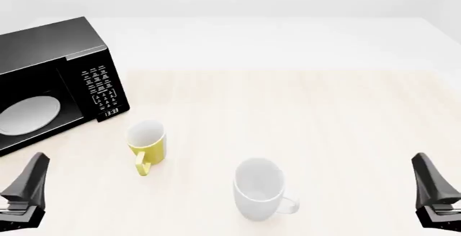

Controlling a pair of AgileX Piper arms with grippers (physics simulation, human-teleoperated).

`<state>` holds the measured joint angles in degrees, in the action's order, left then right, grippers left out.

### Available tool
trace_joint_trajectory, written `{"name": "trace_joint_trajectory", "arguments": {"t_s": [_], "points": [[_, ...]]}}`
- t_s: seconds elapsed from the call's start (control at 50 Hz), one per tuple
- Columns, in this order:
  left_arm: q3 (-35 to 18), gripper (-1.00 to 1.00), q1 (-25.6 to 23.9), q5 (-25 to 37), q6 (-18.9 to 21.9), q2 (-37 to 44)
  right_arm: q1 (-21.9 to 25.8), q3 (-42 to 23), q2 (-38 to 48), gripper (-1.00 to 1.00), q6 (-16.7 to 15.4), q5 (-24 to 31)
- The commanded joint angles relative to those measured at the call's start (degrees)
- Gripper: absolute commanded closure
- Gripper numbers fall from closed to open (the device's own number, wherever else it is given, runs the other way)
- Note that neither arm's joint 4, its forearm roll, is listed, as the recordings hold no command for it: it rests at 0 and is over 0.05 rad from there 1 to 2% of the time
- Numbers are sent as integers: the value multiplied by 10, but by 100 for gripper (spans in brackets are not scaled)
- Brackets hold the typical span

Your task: Put the yellow and white mug in the microwave and close it.

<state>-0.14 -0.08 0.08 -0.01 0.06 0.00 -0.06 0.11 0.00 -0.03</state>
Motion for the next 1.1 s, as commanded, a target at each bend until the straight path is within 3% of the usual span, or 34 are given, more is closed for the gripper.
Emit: {"name": "trace_joint_trajectory", "arguments": {"t_s": [0.02,0.4,0.76,1.1], "points": [[-4,-100,1,0,3,2,0,-2,3,-100,0,-1],[-7,-100,-11,5,18,0,0,-2,3,-100,0,-1],[-17,-100,-59,40,18,18,0,-2,3,-100,0,-1],[-19,-100,-110,-19,5,135,0,-2,3,-100,0,-1]]}}
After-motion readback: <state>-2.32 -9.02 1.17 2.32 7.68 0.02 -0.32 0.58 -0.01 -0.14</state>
